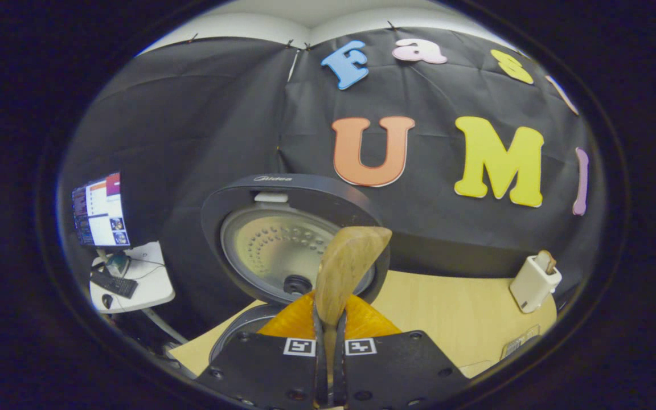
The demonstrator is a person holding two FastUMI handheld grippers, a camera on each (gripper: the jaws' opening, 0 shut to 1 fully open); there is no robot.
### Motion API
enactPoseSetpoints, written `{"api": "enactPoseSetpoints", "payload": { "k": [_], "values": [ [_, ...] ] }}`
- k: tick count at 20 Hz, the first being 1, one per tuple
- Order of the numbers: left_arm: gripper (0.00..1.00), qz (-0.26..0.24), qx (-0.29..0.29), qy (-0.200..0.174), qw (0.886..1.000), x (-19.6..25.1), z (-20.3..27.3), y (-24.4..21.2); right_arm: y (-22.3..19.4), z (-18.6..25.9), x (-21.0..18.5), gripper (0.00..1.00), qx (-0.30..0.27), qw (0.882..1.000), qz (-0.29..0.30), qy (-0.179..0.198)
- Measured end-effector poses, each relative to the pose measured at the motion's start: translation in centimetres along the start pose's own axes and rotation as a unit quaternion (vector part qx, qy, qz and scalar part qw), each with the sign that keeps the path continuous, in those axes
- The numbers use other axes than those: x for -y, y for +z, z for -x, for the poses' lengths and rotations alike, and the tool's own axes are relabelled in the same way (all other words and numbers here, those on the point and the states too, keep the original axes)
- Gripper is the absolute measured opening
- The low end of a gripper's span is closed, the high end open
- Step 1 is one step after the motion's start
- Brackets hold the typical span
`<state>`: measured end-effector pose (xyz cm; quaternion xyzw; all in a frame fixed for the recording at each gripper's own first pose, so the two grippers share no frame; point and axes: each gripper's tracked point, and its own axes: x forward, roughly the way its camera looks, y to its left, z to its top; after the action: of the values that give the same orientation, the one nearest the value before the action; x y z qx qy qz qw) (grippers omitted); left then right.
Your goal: Close the left gripper, press the button to open the rice cooker; take a wooden spoon from the chopstick holder with the right hand, scoop a spoonful of rice and pour it into the rice cooker, then put the wooden spoon back into the chopstick holder.
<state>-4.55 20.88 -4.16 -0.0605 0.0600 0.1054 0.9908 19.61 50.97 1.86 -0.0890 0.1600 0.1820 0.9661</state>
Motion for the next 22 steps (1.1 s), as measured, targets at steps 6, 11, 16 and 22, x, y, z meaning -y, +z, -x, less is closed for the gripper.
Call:
{"api": "enactPoseSetpoints", "payload": {
  "k": [6,11,16,22],
  "values": [
    [0.98,0.003,-0.006,0.006,1.000,-0.2,-0.2,-0.5,0.0,0.2,-1.2,0.04,0.008,0.996,0.086,-0.007],
    [0.98,-0.004,-0.014,0.003,1.000,0.4,-0.7,-0.9,1.2,1.3,-1.3,0.04,0.043,0.986,0.160,-0.036],
    [0.97,0.000,-0.016,-0.009,1.000,1.4,-1.1,-0.8,2.3,3.7,-0.3,0.04,0.069,0.983,0.159,-0.057],
    [0.97,-0.006,-0.001,-0.033,0.999,3.9,-0.4,0.1,4.4,6.4,5.6,0.04,0.087,0.982,0.139,-0.094]
  ]
}}
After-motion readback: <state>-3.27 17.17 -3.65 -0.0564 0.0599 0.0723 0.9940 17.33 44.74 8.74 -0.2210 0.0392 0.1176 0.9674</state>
